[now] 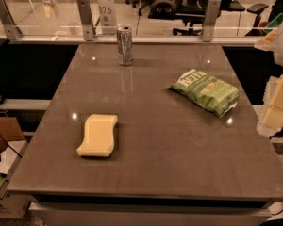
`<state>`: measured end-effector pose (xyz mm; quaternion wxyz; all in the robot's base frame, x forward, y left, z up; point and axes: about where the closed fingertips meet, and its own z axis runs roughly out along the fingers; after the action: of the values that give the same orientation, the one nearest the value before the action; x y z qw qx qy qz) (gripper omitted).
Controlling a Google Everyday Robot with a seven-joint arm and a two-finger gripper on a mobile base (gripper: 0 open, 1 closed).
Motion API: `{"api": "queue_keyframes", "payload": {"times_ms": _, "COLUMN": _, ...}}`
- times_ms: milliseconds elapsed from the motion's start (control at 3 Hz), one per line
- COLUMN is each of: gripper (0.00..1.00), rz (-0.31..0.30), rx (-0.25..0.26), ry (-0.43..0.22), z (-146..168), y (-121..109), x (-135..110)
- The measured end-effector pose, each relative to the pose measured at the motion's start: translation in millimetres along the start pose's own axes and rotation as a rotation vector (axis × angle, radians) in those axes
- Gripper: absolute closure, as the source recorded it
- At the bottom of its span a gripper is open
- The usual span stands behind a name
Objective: Move green jalapeno chip bag near redbull can
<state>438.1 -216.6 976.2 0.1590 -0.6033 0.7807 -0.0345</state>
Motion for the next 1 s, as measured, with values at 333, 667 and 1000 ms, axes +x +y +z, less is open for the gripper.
{"api": "queue_keyframes", "payload": {"times_ms": 333, "gripper": 0.00, "rz": 0.002, "rx": 0.002, "ry": -0.001, "z": -1, "y": -1, "x": -1}}
{"api": "queue_keyframes", "payload": {"times_ms": 667, "gripper": 0.00, "rz": 0.028, "rx": -0.011, "ry": -0.018, "z": 13, "y": -15, "x": -2}}
{"api": "queue_keyframes", "payload": {"times_ms": 1000, "gripper": 0.00, "rz": 0.066, "rx": -0.010, "ry": -0.040, "z": 34, "y": -36, "x": -5}}
